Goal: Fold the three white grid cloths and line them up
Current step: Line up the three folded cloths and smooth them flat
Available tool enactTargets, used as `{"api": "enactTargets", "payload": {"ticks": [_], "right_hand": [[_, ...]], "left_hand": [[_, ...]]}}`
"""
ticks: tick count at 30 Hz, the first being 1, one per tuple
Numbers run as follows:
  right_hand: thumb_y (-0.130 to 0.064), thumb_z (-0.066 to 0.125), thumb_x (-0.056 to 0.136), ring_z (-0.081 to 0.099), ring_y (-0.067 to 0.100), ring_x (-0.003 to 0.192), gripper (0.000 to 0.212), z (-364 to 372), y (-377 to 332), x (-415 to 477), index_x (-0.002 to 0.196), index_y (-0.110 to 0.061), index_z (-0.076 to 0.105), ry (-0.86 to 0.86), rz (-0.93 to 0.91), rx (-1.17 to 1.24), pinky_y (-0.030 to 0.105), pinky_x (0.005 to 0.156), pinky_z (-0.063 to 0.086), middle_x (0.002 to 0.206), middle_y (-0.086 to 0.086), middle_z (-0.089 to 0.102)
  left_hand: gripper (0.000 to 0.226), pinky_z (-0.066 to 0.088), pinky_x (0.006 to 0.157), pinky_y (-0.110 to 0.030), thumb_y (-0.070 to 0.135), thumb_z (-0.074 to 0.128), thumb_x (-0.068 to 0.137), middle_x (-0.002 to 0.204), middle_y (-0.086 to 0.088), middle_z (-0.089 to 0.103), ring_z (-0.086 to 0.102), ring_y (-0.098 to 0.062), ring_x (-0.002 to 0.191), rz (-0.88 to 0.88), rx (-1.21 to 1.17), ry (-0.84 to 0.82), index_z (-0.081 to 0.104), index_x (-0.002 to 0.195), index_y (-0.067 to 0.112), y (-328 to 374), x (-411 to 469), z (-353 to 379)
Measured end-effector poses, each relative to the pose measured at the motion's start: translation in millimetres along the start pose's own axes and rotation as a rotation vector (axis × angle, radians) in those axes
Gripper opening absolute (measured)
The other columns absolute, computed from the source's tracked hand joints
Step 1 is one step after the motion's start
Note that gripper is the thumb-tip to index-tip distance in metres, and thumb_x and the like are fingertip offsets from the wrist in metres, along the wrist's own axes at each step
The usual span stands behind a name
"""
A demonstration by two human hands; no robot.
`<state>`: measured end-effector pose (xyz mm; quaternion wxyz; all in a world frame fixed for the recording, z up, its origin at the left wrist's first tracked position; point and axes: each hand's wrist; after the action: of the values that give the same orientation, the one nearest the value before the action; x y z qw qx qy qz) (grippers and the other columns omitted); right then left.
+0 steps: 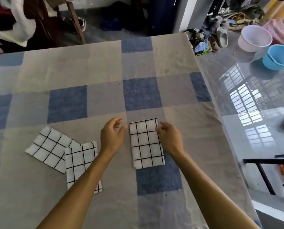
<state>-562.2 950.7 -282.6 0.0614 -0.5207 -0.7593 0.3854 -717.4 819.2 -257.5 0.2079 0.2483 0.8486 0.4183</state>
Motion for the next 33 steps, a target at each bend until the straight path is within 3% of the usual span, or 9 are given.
{"api": "enactTargets", "payload": {"ticks": [3, 7, 11, 14, 17, 21, 27, 33], "right_hand": [[-0.031, 0.053, 0.094, 0.055, 0.026, 0.107, 0.031, 6.2, 9.6, 8.8, 0.119, -0.014, 0.06, 0.094, -0.13, -0.231, 0.038, 0.089, 0.048, 0.119, 0.008, 0.062], [-0.022, 0.056, 0.092, 0.049, 0.027, 0.115, 0.033, 22.9, 19.8, -5.1, 0.124, -0.012, 0.056, 0.169, -0.319, -0.237, 0.043, 0.094, 0.046, 0.125, 0.009, 0.056], [-0.036, 0.044, 0.097, 0.027, 0.027, 0.141, 0.048, 46.4, 35.4, -21.3, 0.14, -0.014, 0.041, -0.009, -0.48, -0.422, 0.041, 0.115, 0.024, 0.15, 0.012, 0.036], [-0.041, 0.031, 0.1, 0.014, 0.024, 0.146, 0.053, 53.8, 38.9, -23.8, 0.146, -0.016, 0.035, -0.067, -0.468, -0.502, 0.043, 0.118, 0.015, 0.156, 0.011, 0.025], [-0.042, 0.025, 0.1, 0.006, 0.022, 0.147, 0.054, 51.6, 34.7, -25.6, 0.148, -0.017, 0.028, -0.074, -0.446, -0.533, 0.043, 0.119, 0.01, 0.158, 0.008, 0.016], [-0.042, 0.023, 0.101, 0.004, 0.023, 0.147, 0.054, 53.6, 19.8, -41.5, 0.148, -0.017, 0.026, -0.044, -0.446, -0.523, 0.037, 0.119, -0.001, 0.157, 0.006, 0.01], [-0.043, 0.026, 0.099, 0.008, 0.023, 0.146, 0.054, 95.4, -25.8, -94.4, 0.146, -0.016, 0.031, -0.165, -0.561, -0.429, 0.04, 0.119, 0.005, 0.157, 0.011, 0.02], [-0.035, 0.04, 0.1, 0.015, 0.025, 0.145, 0.047, 141.7, -59.4, -148.2, 0.143, -0.018, 0.035, -0.287, -0.656, -0.397, 0.042, 0.119, 0.009, 0.155, 0.011, 0.026]], "left_hand": [[0.035, 0.041, 0.085, -0.02, 0.021, 0.062, 0.09, 0.114, -0.001, 0.059, 0.055, -0.013, 0.103, 0.117, 0.153, -0.046, 0.057, 0.122, 0.009, -14.0, 1.2, 9.6], [0.042, 0.039, 0.1, -0.031, 0.024, 0.06, 0.091, 0.129, -0.007, 0.053, 0.051, -0.023, 0.116, 0.248, 0.348, -0.212, 0.052, 0.13, 0.011, -30.0, -21.0, 30.6], [0.062, 0.009, 0.115, -0.043, 0.045, 0.038, 0.096, 0.157, -0.01, 0.016, 0.011, -0.026, 0.145, 0.321, 0.628, -0.366, 0.024, 0.148, 0.014, -44.3, -41.4, 53.8], [0.067, -0.008, 0.112, -0.042, 0.056, 0.015, 0.096, 0.158, -0.006, -0.008, -0.013, -0.021, 0.143, 0.308, 0.729, -0.401, 0.003, 0.151, 0.019, -50.4, -45.7, 55.6], [0.068, -0.017, 0.11, -0.038, 0.054, 0.021, 0.096, 0.155, -0.003, -0.019, -0.022, -0.018, 0.14, 0.307, 0.704, -0.447, -0.008, 0.149, 0.022, -48.6, -46.6, 49.1], [0.063, -0.003, 0.115, -0.042, 0.044, 0.032, 0.098, 0.159, -0.009, 0.002, -0.003, -0.024, 0.146, 0.306, 0.617, -0.4, 0.01, 0.151, 0.016, -50.3, -51.7, 20.5], [0.053, 0.022, 0.112, -0.051, 0.036, 0.041, 0.094, 0.144, -0.021, 0.039, 0.033, -0.035, 0.136, 0.255, 0.573, -0.23, 0.04, 0.138, 0.005, -91.3, -86.4, -46.7], [0.041, 0.036, 0.101, -0.048, 0.031, 0.051, 0.09, 0.125, -0.013, 0.052, 0.045, -0.03, 0.12, 0.224, 0.549, -0.069, 0.052, 0.124, 0.008, -139.5, -138.3, -102.8]]}}
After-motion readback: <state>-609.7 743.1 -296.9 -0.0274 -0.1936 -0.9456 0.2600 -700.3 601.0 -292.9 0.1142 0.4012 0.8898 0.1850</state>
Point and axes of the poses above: each hand's wrist, its own x-axis towards the middle knuckle, its own z-axis out of the palm, y = z × x
